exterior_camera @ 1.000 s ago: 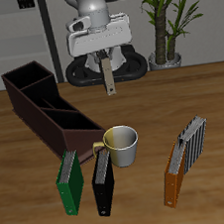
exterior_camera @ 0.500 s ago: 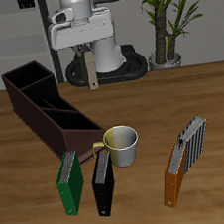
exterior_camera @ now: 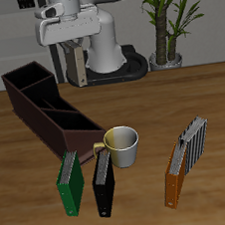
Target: Place the yellow book into the right desk caddy's back compartment
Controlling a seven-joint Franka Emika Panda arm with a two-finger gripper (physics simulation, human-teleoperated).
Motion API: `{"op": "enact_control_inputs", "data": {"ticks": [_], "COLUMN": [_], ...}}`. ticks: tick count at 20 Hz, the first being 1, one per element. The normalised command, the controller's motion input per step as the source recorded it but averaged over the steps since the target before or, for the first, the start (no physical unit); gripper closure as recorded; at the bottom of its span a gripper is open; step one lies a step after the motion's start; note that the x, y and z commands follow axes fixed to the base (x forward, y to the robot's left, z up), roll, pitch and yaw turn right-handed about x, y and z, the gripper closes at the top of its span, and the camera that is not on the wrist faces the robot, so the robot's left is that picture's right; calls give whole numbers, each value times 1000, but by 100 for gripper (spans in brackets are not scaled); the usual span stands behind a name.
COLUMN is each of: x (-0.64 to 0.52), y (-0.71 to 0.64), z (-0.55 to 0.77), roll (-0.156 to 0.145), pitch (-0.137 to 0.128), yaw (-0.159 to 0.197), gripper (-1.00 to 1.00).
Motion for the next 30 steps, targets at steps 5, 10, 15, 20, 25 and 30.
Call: {"op": "enact_control_inputs", "data": {"ticks": [5, 10, 15, 20, 25, 30], "x": [-117, -165, -180, -254, -166, -66], "y": [-102, -145, -199, -393, -275, -192], "z": [32, 113, 163, 145, 120, 0], "roll": [-23, -41, -51, -85, -89, -78], "pitch": [-26, -26, -37, -41, -48, -48], "yaw": [83, 81, 36, 67, 2, 16], "gripper": [100, 100, 100, 100, 100, 100]}}
